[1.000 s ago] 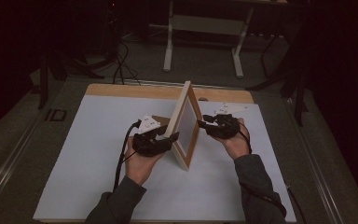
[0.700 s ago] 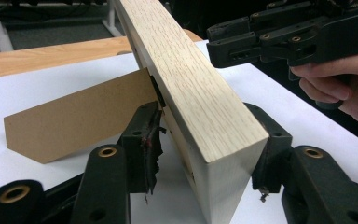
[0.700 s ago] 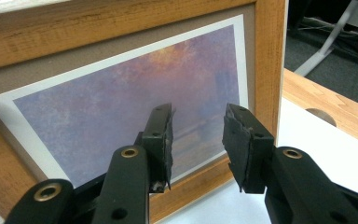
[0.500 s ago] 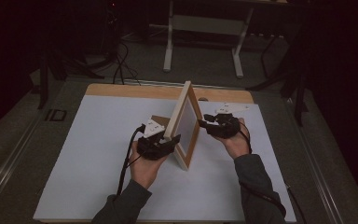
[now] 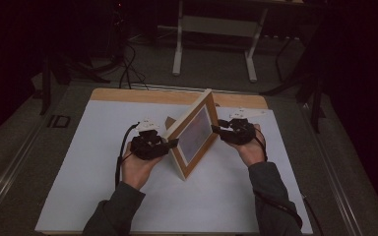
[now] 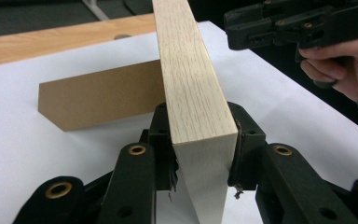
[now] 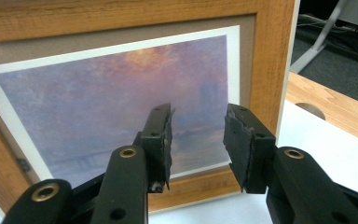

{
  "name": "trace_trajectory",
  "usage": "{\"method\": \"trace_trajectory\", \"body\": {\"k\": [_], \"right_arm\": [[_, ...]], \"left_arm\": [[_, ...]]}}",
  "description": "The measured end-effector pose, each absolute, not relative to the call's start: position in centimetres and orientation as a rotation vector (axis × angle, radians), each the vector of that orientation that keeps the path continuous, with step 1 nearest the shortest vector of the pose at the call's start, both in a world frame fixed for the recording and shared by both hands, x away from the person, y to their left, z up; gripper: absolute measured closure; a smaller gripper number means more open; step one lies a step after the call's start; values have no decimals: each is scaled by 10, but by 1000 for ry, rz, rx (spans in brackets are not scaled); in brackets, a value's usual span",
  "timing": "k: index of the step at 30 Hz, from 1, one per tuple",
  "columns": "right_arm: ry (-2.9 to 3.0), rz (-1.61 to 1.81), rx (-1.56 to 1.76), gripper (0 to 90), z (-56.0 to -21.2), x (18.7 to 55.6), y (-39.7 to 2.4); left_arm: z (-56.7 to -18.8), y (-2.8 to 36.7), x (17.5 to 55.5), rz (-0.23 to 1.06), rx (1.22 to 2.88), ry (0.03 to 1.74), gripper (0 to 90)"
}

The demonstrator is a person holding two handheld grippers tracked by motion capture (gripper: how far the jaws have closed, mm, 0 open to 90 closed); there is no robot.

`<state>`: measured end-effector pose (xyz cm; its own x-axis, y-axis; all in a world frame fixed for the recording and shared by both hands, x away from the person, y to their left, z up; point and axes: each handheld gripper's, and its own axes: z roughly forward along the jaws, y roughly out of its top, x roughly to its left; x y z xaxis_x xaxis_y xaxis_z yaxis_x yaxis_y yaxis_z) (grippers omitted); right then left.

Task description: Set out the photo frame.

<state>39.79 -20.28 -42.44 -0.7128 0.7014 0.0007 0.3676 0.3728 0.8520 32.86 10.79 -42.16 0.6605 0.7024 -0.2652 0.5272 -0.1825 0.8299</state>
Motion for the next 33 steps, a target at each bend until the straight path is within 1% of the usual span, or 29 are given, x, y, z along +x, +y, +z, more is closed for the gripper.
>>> {"method": "trace_trajectory", "body": {"k": [4,8,12,14,17,18,20,21,22,23,24,25,29,31,33], "right_arm": [[2263,1277,949,582,-424,400,-205],[2254,1278,960,564,-423,402,-208],[2237,1278,972,539,-422,404,-210],[2225,1278,986,515,-421,406,-212],[2230,1288,983,451,-422,410,-213],[2238,1283,971,440,-422,411,-213],[2244,1277,971,419,-424,413,-212],[2242,1280,970,408,-424,413,-212],[2236,1277,974,400,-425,414,-212],[2236,1277,974,400,-425,414,-212],[2233,1282,976,391,-425,415,-211],[2217,1278,987,373,-425,416,-211],[2194,1287,1013,361,-425,422,-213],[2198,1316,1030,362,-425,426,-215],[2199,1333,1040,363,-426,429,-215]], "left_arm": [[-420,122,339,161,1890,919,693],[-420,138,350,115,1920,829,693],[-421,151,362,29,1934,753,699],[-422,155,368,-17,1942,716,703],[-424,159,376,-84,1933,702,706],[-425,159,376,-80,1923,719,707],[-427,156,371,-23,1908,747,702],[-428,155,369,25,1903,775,668],[-429,155,366,48,1884,803,614],[-429,155,366,48,1884,803,588],[-434,156,360,97,1826,869,588],[-436,157,356,109,1801,889,523],[-440,155,338,218,1753,944,517],[-442,152,330,275,1757,964,542],[-443,150,323,292,1742,976,596]]}}
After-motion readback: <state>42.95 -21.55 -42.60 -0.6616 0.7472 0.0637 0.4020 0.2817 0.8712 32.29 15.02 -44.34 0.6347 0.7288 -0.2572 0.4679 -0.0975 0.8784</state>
